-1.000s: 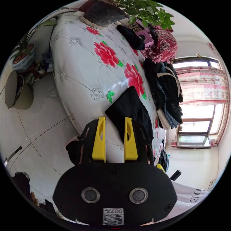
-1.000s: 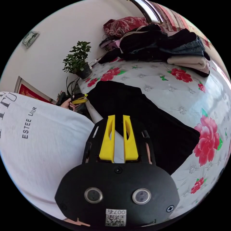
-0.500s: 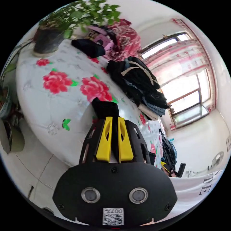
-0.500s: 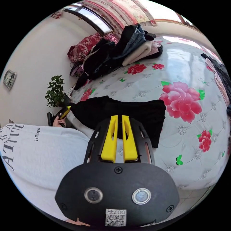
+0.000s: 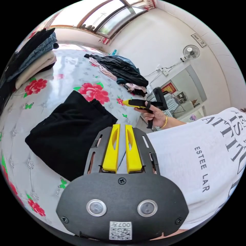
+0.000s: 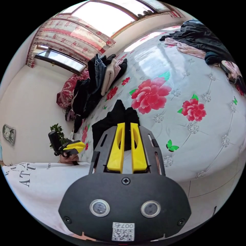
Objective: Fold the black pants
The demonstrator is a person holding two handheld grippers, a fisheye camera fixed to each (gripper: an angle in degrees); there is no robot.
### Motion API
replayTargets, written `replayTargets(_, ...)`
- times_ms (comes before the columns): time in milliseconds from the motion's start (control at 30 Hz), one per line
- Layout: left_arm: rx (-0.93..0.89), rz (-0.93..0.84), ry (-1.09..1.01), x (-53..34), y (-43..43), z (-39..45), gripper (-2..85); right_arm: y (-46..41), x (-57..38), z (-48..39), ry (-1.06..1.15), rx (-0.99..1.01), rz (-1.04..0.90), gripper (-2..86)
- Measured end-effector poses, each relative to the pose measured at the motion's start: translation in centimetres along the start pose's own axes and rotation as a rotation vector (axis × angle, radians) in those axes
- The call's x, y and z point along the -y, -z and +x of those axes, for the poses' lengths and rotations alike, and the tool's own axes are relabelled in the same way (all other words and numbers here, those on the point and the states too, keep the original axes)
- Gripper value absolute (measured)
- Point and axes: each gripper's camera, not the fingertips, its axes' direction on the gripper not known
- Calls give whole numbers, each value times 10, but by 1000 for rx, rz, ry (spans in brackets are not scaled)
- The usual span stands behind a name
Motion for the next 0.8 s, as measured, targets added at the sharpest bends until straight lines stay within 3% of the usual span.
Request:
replayTargets(233,293,66,233,-51,51,-42,52,-42,37,-34,186,-34,-152,50)
replayTargets(433,314,114,270,-54,55,-38,89,-116,52,-65,322,-146,-402,41)
replayTargets(600,314,115,294,-54,49,-39,97,-136,53,-89,415,-302,-439,6)
replayTargets(800,330,222,330,-73,84,-39,111,-109,87,-179,537,37,-321,-1)
